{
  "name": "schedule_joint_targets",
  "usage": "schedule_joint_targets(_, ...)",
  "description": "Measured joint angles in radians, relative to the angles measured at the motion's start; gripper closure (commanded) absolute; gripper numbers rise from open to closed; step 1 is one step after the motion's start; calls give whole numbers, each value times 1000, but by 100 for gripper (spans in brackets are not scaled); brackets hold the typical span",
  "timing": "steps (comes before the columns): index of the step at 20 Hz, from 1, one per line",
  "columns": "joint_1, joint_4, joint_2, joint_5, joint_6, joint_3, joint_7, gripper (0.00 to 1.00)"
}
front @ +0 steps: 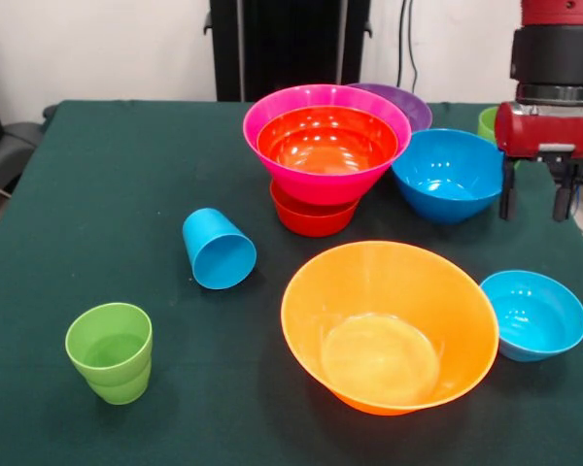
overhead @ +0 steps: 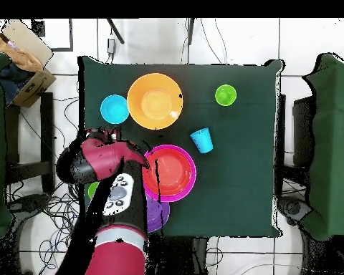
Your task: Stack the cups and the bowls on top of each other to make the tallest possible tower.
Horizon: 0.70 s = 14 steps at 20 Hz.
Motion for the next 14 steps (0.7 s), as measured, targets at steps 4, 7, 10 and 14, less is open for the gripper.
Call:
schedule_joint_targets(4, -39, 14, -17, -1, 12, 32, 0, 0)
schedule_joint_targets(7, -45, 17, -19, -1, 55, 42, 0, 0)
schedule_joint_targets(10, -47, 18, -22, -1, 119, 58, 0, 0)
schedule_joint_targets(14, -58, 16, -25, -1, 377, 113, 0, 0)
